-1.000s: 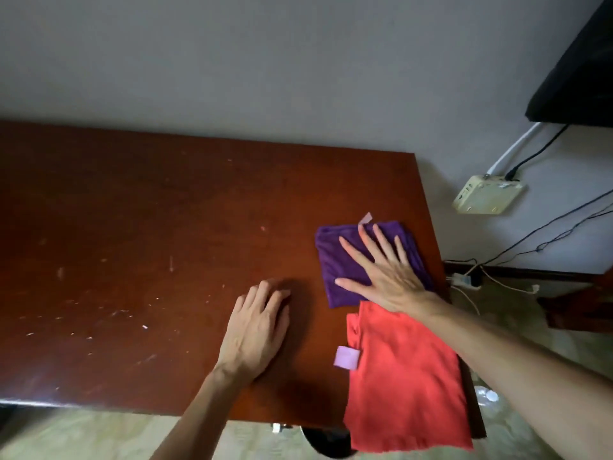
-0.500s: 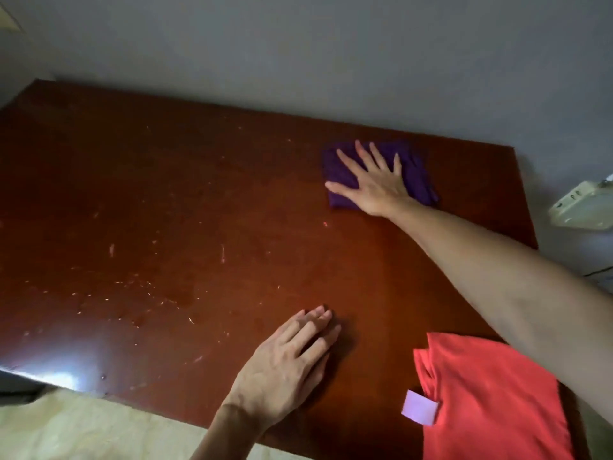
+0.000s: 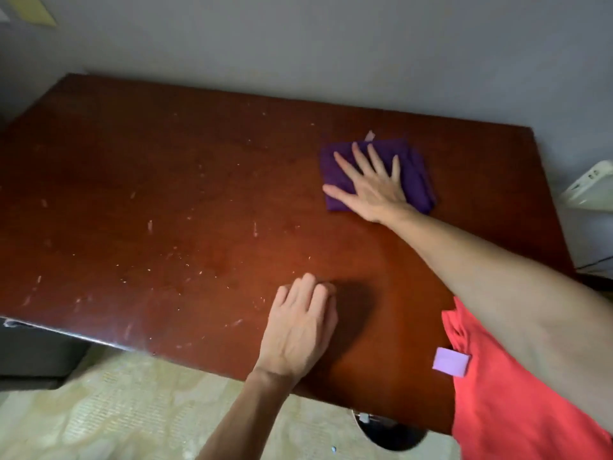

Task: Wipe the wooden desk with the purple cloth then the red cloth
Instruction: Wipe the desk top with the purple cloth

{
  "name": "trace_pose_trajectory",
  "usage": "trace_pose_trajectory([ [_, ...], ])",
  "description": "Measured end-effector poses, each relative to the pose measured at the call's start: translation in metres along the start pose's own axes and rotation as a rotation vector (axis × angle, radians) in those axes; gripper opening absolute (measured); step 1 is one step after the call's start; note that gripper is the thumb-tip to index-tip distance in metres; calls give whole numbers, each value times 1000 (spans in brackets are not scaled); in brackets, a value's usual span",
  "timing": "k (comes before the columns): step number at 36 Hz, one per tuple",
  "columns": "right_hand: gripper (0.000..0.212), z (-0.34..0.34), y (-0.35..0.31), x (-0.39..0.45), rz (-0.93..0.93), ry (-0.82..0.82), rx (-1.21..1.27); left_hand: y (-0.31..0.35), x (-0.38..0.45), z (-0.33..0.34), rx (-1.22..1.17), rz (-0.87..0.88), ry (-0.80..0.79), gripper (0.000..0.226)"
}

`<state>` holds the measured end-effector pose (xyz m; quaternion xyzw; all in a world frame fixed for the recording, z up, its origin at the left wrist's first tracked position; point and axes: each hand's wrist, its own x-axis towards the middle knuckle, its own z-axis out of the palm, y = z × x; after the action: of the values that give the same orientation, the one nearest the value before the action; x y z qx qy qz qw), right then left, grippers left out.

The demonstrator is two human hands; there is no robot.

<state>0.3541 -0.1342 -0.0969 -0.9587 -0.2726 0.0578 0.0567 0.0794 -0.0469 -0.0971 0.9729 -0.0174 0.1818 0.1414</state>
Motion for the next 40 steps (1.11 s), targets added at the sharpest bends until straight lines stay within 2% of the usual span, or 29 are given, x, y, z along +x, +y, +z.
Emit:
trace_pose_trajectory([
  [3, 87, 15, -34, -73, -39, 34, 3, -28, -12, -22, 38, -152, 6, 11],
  [6, 82, 33, -77, -156, -96, 95, 22, -72, -33, -50, 122, -195, -64, 27],
  [11, 78, 56, -138, -253, -145, 134, -25, -136, -67, -98, 188, -60, -233, 40],
  [14, 80, 59, -157, -266, -109, 147, -48, -158, -75, -116, 219, 53, -386, 65],
  [17, 84, 59, -163, -265, -96, 141, -67, -168, -81, -125, 169, 73, -433, 81],
  [21, 84, 51, -160, -223, -40, 98, -27, -176, -82, -126, 156, 90, -472, 97],
  [25, 82, 35, -153, -126, 99, 63, 38, -191, -68, -125, 157, 99, -522, 122],
  [31, 84, 10, -127, 22, 174, 60, 55, -204, -66, -106, 157, 208, -507, 119],
  [36, 87, -7, -102, 104, 150, 23, 71, -214, -76, -93, 102, 207, -389, 123],
  [40, 91, -11, -85, 146, 166, 38, 51, -217, -76, -86, 102, 226, -364, 119],
])
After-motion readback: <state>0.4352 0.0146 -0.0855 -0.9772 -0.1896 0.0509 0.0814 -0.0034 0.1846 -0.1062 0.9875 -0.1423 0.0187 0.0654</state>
